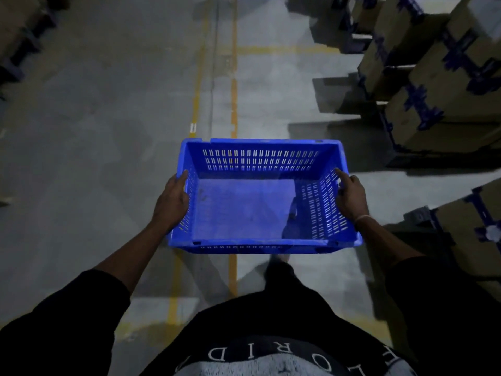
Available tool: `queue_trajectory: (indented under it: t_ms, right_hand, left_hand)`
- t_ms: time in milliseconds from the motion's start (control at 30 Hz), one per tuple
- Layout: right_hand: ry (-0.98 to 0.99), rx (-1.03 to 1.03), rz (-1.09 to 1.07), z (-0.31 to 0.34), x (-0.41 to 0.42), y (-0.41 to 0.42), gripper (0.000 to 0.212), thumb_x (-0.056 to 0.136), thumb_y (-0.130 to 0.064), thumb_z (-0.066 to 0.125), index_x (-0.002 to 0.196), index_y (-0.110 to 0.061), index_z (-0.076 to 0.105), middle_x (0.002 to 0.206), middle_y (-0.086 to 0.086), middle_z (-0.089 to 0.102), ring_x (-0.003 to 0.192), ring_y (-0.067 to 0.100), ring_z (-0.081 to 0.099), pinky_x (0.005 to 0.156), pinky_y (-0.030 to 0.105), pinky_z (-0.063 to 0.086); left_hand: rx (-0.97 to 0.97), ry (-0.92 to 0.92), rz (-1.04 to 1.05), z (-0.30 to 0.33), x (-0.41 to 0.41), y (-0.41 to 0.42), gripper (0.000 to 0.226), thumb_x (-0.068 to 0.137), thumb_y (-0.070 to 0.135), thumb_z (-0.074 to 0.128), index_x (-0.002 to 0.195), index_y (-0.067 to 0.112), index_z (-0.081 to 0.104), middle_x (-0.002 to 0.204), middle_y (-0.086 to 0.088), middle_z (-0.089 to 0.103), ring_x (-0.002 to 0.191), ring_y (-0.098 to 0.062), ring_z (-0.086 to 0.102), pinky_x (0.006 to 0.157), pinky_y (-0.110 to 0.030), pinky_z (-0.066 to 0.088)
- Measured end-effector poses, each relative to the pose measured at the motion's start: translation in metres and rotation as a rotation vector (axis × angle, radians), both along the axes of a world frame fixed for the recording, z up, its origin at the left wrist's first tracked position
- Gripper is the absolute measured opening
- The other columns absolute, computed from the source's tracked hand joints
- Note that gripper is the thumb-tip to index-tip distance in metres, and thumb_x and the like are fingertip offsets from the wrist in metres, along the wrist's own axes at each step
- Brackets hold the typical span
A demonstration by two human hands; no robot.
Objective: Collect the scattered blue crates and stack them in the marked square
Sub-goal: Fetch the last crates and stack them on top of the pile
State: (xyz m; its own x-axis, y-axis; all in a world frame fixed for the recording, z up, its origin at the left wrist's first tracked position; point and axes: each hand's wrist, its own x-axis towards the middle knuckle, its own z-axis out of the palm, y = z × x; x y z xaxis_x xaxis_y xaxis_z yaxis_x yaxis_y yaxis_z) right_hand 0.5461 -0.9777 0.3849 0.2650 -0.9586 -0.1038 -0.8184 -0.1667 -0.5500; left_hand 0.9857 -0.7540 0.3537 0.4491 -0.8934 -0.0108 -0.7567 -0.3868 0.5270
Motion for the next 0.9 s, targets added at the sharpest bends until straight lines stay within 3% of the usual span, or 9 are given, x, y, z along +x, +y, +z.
queue_trajectory:
  t_ms: [233,400,733,900]
  right_hand:
    - [-0.017,0.018,0.032,-0.012,0.072,-0.174,0.066,0.086,0.0,0.056,0.147,-0.021,0.041,0.128,0.021,0.048,0.105,0.037,0.058,0.087,0.034,0.042]
    - [-0.037,0.017,0.049,0.003,0.11,-0.295,0.065,0.087,0.0,0.056,0.147,-0.022,0.043,0.127,0.02,0.049,0.106,0.036,0.058,0.088,0.037,0.044]
    - [-0.006,-0.022,0.089,0.014,0.196,-0.511,0.059,0.089,-0.009,0.05,0.147,-0.016,0.043,0.123,0.023,0.049,0.098,0.04,0.059,0.083,0.03,0.04]
    - [-0.001,-0.001,0.08,0.005,0.257,-0.621,0.063,0.09,-0.003,0.054,0.149,-0.019,0.04,0.131,0.023,0.048,0.107,0.041,0.058,0.092,0.04,0.046]
  left_hand:
    - [0.001,-0.012,0.034,-0.007,0.06,-0.163,0.063,0.097,0.009,0.046,0.157,0.021,0.029,0.159,-0.015,0.031,0.138,-0.035,0.044,0.1,-0.046,0.046]
    - [-0.012,-0.01,0.043,0.01,0.092,-0.275,0.063,0.097,0.009,0.046,0.157,0.022,0.029,0.16,-0.013,0.03,0.138,-0.033,0.044,0.1,-0.045,0.047]
    - [-0.027,-0.003,0.103,0.02,0.167,-0.478,0.063,0.096,0.007,0.047,0.156,0.021,0.032,0.161,-0.014,0.031,0.136,-0.036,0.045,0.099,-0.046,0.046]
    - [-0.034,0.025,0.087,0.001,0.233,-0.592,0.063,0.096,0.008,0.047,0.156,0.022,0.032,0.159,-0.014,0.033,0.132,-0.036,0.049,0.095,-0.046,0.048]
